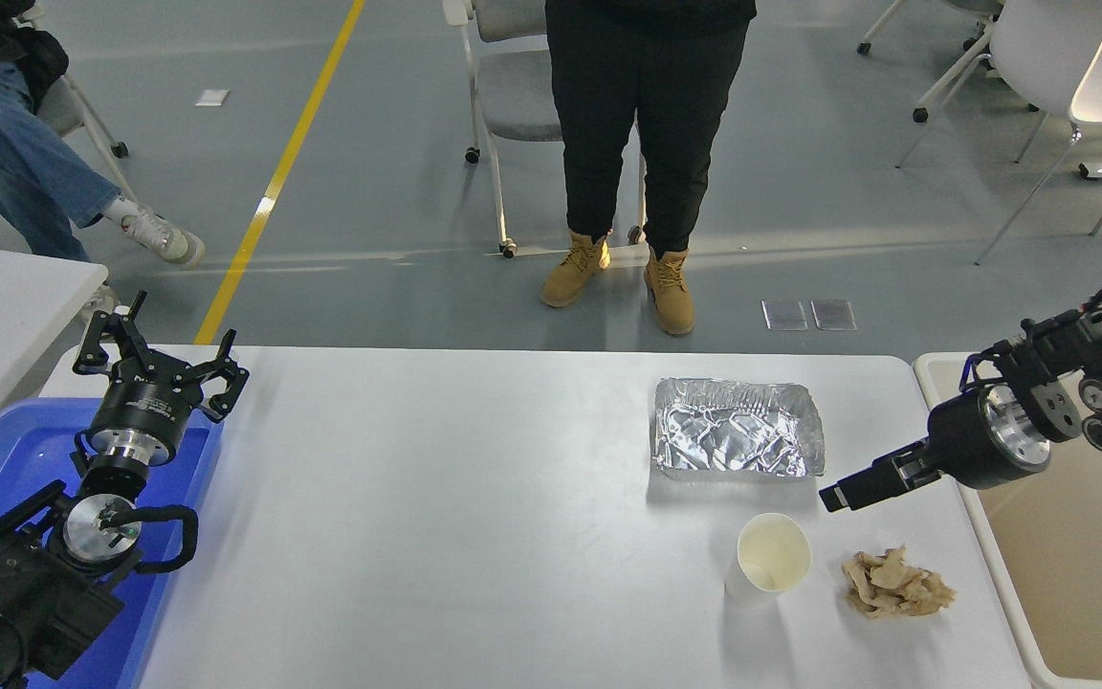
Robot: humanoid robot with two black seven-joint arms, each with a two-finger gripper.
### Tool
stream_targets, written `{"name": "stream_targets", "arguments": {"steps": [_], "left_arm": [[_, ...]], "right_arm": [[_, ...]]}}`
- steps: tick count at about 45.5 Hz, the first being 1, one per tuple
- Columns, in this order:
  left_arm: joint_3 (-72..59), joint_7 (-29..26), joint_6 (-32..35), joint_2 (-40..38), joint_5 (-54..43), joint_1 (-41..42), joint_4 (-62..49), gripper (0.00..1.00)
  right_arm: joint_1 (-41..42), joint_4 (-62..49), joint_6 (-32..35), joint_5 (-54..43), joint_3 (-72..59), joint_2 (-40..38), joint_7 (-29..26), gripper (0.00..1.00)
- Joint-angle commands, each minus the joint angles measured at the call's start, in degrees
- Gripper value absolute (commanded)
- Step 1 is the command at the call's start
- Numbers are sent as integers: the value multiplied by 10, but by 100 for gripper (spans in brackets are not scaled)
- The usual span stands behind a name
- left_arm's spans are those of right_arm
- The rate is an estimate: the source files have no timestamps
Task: Clean the table surface
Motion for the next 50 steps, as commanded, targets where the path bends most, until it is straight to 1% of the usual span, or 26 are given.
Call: {"name": "stream_targets", "arguments": {"steps": [1, 8, 32, 36, 41, 50], "left_arm": [[0, 0, 0, 0, 0, 0, 1, 100], [0, 0, 0, 0, 0, 0, 0, 100], [0, 0, 0, 0, 0, 0, 1, 100], [0, 0, 0, 0, 0, 0, 1, 100], [0, 0, 0, 0, 0, 0, 0, 100], [0, 0, 0, 0, 0, 0, 0, 100]], "right_arm": [[-76, -25, -50, 0, 61, 32, 0, 98], [-107, -59, -63, 0, 76, 62, 0, 98], [-152, -74, -64, -1, 77, 62, 3, 97], [-164, -92, -79, -2, 76, 63, 3, 94], [-175, -114, -100, -1, 70, 64, 3, 93], [-184, -119, -104, -1, 69, 64, 3, 93]]}}
